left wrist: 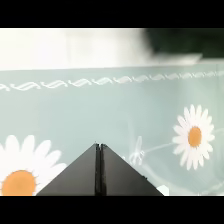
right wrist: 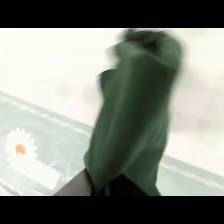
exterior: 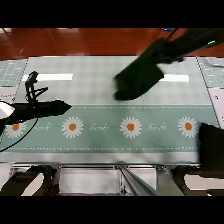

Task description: Fold the shirts.

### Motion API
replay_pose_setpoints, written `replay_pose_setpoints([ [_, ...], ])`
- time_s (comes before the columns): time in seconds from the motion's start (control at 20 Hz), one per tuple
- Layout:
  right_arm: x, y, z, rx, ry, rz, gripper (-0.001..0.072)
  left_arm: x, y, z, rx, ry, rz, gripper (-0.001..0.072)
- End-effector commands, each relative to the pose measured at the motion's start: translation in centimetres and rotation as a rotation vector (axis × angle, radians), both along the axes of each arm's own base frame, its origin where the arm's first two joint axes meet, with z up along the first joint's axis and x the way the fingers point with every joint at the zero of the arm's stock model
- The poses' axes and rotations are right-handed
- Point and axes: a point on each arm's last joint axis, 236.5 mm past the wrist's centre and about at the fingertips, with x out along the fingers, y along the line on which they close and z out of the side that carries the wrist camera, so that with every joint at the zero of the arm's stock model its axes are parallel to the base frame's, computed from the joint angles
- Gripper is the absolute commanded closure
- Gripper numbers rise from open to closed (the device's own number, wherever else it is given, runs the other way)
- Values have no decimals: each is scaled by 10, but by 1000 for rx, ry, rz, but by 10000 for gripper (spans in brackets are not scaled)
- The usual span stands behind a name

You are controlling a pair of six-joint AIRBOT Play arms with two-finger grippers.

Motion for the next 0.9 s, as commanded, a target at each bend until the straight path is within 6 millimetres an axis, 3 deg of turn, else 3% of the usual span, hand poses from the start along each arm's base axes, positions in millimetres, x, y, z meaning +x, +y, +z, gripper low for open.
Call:
replay_pose_setpoints([
  [0.0,-27,-92,37,-50,42,-201,692,-8,-17,-1,4,-3,-61,676],
  [0.2,-67,-175,61,-56,63,-433,692,-5,-27,2,8,-37,-78,676],
  [0.45,-131,-251,66,-124,109,-727,693,1,-26,4,11,-62,-61,676],
  [0.55,-167,-274,50,-151,167,-841,693,2,-26,4,12,-60,-60,676],
  [0.65,-216,-294,25,-198,257,-974,692,3,-26,0,13,-51,-58,676],
  [0.85,-322,-311,-22,-361,484,-1224,691,9,-24,-13,21,-25,-41,676],
])
